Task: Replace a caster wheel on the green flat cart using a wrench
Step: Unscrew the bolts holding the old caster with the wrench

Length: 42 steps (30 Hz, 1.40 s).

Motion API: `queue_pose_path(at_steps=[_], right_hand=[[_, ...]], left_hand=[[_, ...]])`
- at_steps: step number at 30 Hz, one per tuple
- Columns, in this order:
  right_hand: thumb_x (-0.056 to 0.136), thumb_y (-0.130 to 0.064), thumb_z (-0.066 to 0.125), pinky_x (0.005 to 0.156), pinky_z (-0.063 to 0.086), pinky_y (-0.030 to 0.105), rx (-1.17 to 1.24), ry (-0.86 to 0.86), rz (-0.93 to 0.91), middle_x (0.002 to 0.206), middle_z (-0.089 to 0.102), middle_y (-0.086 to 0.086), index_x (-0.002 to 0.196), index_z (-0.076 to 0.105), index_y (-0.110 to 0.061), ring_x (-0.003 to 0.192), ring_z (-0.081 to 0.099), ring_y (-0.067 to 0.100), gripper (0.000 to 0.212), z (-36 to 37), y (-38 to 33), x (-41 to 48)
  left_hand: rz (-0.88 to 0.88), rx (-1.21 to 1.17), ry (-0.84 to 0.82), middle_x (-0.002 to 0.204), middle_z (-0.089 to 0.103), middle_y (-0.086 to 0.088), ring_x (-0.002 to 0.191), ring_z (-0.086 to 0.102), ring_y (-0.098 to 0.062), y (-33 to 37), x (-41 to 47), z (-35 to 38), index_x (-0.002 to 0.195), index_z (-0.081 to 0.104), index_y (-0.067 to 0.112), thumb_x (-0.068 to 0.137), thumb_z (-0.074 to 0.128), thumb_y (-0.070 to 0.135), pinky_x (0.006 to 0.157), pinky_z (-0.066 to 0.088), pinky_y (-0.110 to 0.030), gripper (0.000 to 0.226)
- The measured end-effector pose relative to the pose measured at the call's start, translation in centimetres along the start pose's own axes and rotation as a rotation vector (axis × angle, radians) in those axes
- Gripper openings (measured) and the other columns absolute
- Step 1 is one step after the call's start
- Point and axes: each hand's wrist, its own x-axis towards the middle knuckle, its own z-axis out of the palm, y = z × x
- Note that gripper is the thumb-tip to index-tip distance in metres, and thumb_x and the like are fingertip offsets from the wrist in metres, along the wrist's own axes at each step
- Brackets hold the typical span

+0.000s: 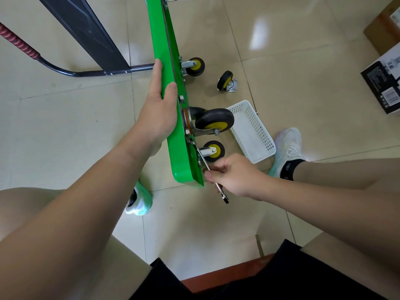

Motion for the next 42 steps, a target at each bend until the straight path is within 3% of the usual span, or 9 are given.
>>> queue_pose_path(at_steps=[6, 13, 17, 24, 27, 31, 36, 39, 42], right_hand=[[0.097, -0.029, 0.065, 0.073, 0.052, 0.023, 0.042, -0.055, 0.014, 0.067, 0.073, -0.008, 0.074, 0.074, -0.021, 0.062, 0.070, 0.009, 0.025, 0.3, 0.1, 0.3], [0.094, -0.032, 0.069, 0.061, 0.043, 0.016, -0.129, -0.067, -0.011, 0.068, 0.071, -0.011, 0.075, 0.073, -0.032, 0.064, 0.063, 0.002, 0.019, 0.4, 1.2, 2.3], [0.093, -0.030, 0.071, 0.065, 0.040, 0.013, -0.192, -0.074, -0.028, 0.077, 0.066, -0.019, 0.105, 0.078, -0.026, 0.076, 0.058, -0.001, 0.015, 0.6, 1.9, 4.4], [0.085, -0.011, 0.078, 0.074, 0.053, 0.028, -0.156, -0.002, 0.018, 0.091, 0.075, 0.004, 0.103, 0.080, -0.015, 0.085, 0.069, 0.022, 0.018, 1.1, 1.7, 7.4], [0.084, 0.002, 0.075, 0.060, 0.047, 0.012, -0.017, 0.015, 0.070, 0.094, 0.073, 0.008, 0.105, 0.078, -0.005, 0.071, 0.063, 0.008, 0.022, 0.8, 1.1, 8.1], [0.084, -0.001, 0.076, 0.059, 0.041, 0.005, -0.090, 0.011, 0.010, 0.090, 0.073, 0.005, 0.104, 0.079, -0.007, 0.069, 0.059, 0.003, 0.021, 0.4, 1.0, 8.1], [0.090, -0.012, 0.072, 0.071, 0.044, 0.017, -0.294, -0.067, -0.009, 0.077, 0.065, -0.011, 0.106, 0.078, -0.013, 0.073, 0.056, 0.006, 0.017, -0.3, 1.9, 6.3], [0.092, -0.023, 0.070, 0.088, 0.051, 0.031, -0.381, -0.097, 0.024, 0.101, 0.073, 0.003, 0.113, 0.076, -0.014, 0.093, 0.063, 0.019, 0.023, -0.6, 1.7, 4.5], [0.093, -0.027, 0.070, 0.085, 0.050, 0.027, -0.330, -0.096, 0.031, 0.100, 0.075, 0.003, 0.111, 0.077, -0.018, 0.095, 0.066, 0.020, 0.022, -0.4, 1.0, 2.7]], left_hand=[[-0.003, -0.012, -0.005, 0.159, 0.040, 0.020, 0.134, 0.054, -0.006, -0.2, 0.1, -0.1, 0.161, 0.005, 0.052, 0.104, 0.035, 0.042, 0.115, 0.044, -0.038, 0.065], [0.005, -0.003, -0.002, 0.161, 0.038, 0.020, 0.136, 0.052, -0.006, -0.2, 0.1, -0.2, 0.162, 0.005, 0.050, 0.105, 0.034, 0.041, 0.116, 0.043, -0.039, 0.065], [0.006, -0.014, -0.002, 0.159, 0.038, 0.023, 0.136, 0.051, -0.003, -0.3, 0.2, -0.2, 0.162, 0.005, 0.049, 0.105, 0.035, 0.040, 0.117, 0.042, -0.038, 0.066], [0.021, 0.000, 0.003, 0.160, 0.038, 0.023, 0.133, 0.052, 0.000, -0.2, 0.1, -0.1, 0.163, 0.006, 0.047, 0.106, 0.035, 0.039, 0.117, 0.042, -0.034, 0.065], [0.026, 0.004, 0.005, 0.160, 0.039, 0.022, 0.116, 0.060, 0.008, -0.1, 0.0, -0.1, 0.163, 0.006, 0.048, 0.109, 0.035, 0.036, 0.103, 0.049, -0.027, 0.063], [0.023, 0.000, 0.012, 0.158, 0.040, 0.022, 0.116, 0.060, 0.003, 0.0, 0.0, 0.0, 0.163, 0.006, 0.048, 0.110, 0.034, 0.035, 0.104, 0.051, -0.030, 0.062], [0.020, 0.003, 0.004, 0.159, 0.038, 0.022, 0.126, 0.057, 0.001, 0.1, 0.0, 0.0, 0.163, 0.005, 0.047, 0.108, 0.034, 0.037, 0.110, 0.047, -0.033, 0.063], [0.016, 0.014, 0.008, 0.155, 0.039, 0.025, 0.120, 0.056, 0.008, 0.1, 0.0, 0.0, 0.164, 0.005, 0.045, 0.110, 0.033, 0.033, 0.107, 0.045, -0.026, 0.062], [0.014, 0.014, 0.015, 0.156, 0.039, 0.023, 0.128, 0.055, 0.001, 0.1, 0.0, 0.0, 0.164, 0.006, 0.045, 0.109, 0.034, 0.035, 0.113, 0.045, -0.032, 0.063]])
